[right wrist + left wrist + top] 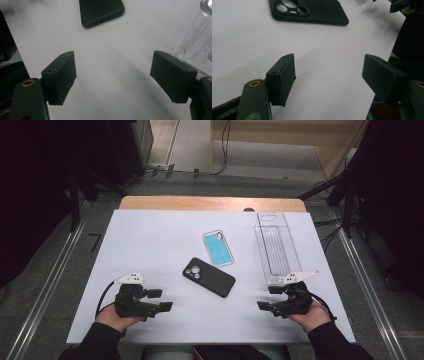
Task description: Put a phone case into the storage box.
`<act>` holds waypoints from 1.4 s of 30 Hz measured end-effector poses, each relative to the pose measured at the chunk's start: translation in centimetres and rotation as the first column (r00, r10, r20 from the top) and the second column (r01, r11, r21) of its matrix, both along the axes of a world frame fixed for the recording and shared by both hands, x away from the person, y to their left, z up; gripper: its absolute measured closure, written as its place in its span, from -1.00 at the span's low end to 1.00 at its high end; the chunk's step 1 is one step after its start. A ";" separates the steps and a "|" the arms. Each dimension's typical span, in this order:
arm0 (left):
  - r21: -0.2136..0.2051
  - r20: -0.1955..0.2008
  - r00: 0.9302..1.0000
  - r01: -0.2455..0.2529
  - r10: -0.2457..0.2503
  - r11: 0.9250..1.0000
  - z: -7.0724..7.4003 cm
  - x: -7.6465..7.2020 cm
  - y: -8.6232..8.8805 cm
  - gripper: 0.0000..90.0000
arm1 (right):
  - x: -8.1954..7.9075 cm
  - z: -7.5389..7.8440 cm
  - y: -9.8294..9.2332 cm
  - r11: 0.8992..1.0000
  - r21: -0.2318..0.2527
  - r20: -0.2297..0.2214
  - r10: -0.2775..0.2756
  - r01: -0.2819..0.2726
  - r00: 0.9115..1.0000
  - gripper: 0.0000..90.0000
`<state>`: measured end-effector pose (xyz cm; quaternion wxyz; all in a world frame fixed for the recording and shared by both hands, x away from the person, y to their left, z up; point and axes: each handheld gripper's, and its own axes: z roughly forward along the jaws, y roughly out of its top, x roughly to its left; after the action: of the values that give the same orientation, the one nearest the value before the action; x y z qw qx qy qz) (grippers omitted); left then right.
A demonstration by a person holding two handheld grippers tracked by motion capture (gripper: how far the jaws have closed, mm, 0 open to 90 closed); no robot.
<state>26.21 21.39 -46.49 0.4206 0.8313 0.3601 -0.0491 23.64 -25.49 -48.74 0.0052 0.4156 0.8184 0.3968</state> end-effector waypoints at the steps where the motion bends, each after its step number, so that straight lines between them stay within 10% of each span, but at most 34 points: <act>1: 0.003 0.002 1.000 0.002 -0.002 1.000 0.0 0.0 0.0 -0.40 | 0.0 0.0 0.0 1.000 -0.001 0.000 -0.002 0.002 1.000 -0.58; 10: 0.004 0.007 1.000 -0.001 0.001 1.000 0.0 0.0 0.0 -0.40 | 0.0 1.0 0.8 0.997 0.046 0.068 0.052 -0.055 0.996 -0.60; 20: -0.002 0.002 1.000 -0.002 0.002 1.000 0.0 0.1 0.0 -0.40 | 0.5 1.4 2.3 0.994 0.110 0.024 0.014 -0.016 1.000 -0.60; 32: -0.008 0.007 1.000 -0.001 0.001 1.000 0.1 0.0 0.1 -0.40 | 1.4 1.8 4.7 0.999 0.024 0.015 -0.034 0.034 0.999 -0.64; 42: -0.013 0.014 1.000 -0.004 0.005 1.000 0.1 0.1 0.2 -0.39 | 2.1 1.9 5.8 0.998 0.041 0.046 -0.056 0.054 0.997 -0.89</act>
<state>26.27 21.58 -46.35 0.4287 0.8280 0.3586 -0.0445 25.74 -19.73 -46.79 0.0274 0.4286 0.7981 0.4226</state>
